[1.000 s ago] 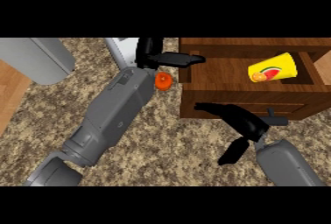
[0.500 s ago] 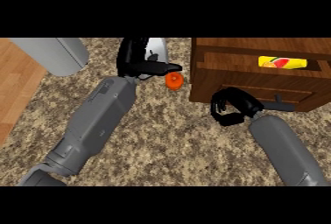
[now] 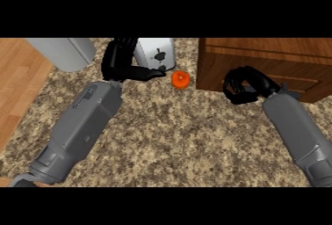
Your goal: Pick up the cup, place it into the drawer and close the drawer
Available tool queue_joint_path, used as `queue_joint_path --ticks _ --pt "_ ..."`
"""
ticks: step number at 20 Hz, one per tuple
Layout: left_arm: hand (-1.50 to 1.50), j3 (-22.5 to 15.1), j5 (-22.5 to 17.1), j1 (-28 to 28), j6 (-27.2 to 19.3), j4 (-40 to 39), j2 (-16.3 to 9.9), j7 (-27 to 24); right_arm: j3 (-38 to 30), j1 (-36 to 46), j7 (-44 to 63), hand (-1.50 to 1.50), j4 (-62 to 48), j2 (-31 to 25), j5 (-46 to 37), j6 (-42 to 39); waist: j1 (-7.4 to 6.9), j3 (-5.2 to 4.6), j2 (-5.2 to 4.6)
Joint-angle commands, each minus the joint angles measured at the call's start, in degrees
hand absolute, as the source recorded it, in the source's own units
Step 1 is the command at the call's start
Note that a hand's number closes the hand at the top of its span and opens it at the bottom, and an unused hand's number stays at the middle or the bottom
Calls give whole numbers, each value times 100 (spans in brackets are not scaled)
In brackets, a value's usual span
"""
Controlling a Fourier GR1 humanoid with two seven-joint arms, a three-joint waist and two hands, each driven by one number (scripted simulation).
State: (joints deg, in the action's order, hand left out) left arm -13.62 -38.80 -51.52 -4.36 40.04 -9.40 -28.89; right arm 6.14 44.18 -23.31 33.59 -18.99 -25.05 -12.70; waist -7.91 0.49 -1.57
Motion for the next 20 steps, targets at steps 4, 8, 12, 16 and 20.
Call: queue_joint_path --ticks 4,8,12,16,20 --pt "-150 -56 23 262 275 204 -249 49 -647 906 268 150 -505 -564 233 207 -305 -21 -108" --pt "-150 -63 -8 269 368 274 -265 121 -721 990 340 150 -381 -656 343 109 -344 -27 -125" --pt "-150 -130 -6 358 416 387 -211 154 -789 958 321 150 -230 -842 480 -148 -433 -27 -90" --pt "-150 -106 -67 436 491 416 -194 169 -882 934 375 150 -105 -866 663 -337 -477 -34 -122" --pt "-150 -97 -69 451 557 499 -275 172 -902 860 414 150 -1 -986 749 -547 -506 -35 -103"
